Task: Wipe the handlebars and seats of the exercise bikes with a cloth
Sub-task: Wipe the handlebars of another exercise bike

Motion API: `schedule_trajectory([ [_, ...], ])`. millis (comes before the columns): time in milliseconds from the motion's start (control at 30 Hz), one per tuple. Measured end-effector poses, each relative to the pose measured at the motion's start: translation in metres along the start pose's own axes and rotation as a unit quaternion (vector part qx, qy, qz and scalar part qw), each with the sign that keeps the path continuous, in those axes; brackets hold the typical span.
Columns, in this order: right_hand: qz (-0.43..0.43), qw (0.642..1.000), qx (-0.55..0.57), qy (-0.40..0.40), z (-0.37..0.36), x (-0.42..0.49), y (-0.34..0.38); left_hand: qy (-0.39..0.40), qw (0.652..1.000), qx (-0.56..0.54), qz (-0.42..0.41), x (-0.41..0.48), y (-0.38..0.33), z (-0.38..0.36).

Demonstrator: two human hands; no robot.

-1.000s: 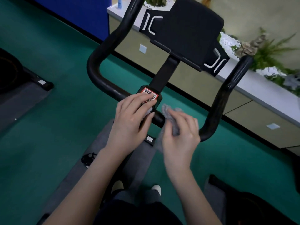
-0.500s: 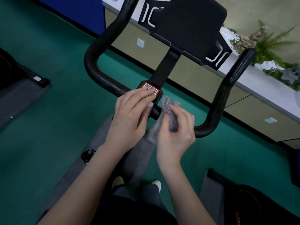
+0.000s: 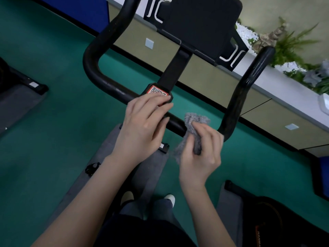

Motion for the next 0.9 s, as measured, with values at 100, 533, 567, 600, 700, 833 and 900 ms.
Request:
schedule_trajectory([
  [100, -0.009, 1.000, -0.003, 0.005, 0.006, 0.003, -0.004, 0.031, 0.999, 0.006, -0.007, 0.001, -0.003, -0.005],
  [533, -0.134, 0.882, 0.037, 0.450, -0.053, 0.086, -0.019, 0.049, 0.998, 0.012, 0.025, -0.004, 0.006, -0.002],
  [567, -0.137, 0.872, 0.045, 0.468, -0.061, 0.086, -0.018, 0.047, 0.998, 0.009, 0.027, -0.004, 0.006, -0.002],
  [600, -0.141, 0.864, 0.051, 0.481, -0.066, 0.087, -0.018, 0.045, 0.999, 0.007, 0.030, -0.004, 0.007, -0.002],
  [700, -0.138, 0.834, 0.042, 0.532, -0.064, 0.090, -0.029, 0.041, 0.999, 0.005, 0.029, -0.003, 0.007, -0.002],
  [833, -0.173, 0.812, 0.046, 0.555, -0.053, 0.090, -0.041, 0.033, 0.999, 0.003, 0.028, -0.003, 0.007, -0.002],
  [900, -0.187, 0.829, 0.068, 0.523, -0.055, 0.087, -0.035, 0.029, 0.999, 0.005, 0.029, -0.003, 0.007, -0.002],
])
Point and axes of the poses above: each hand's wrist, its own x-axis towards the middle knuckle, its own z-axis out of the back of the hand, y = z × x, the point moved 4 cm from there along x, towards the middle knuckle, and after that the axes turned 9 degrees about z, right-handed, at the moved point
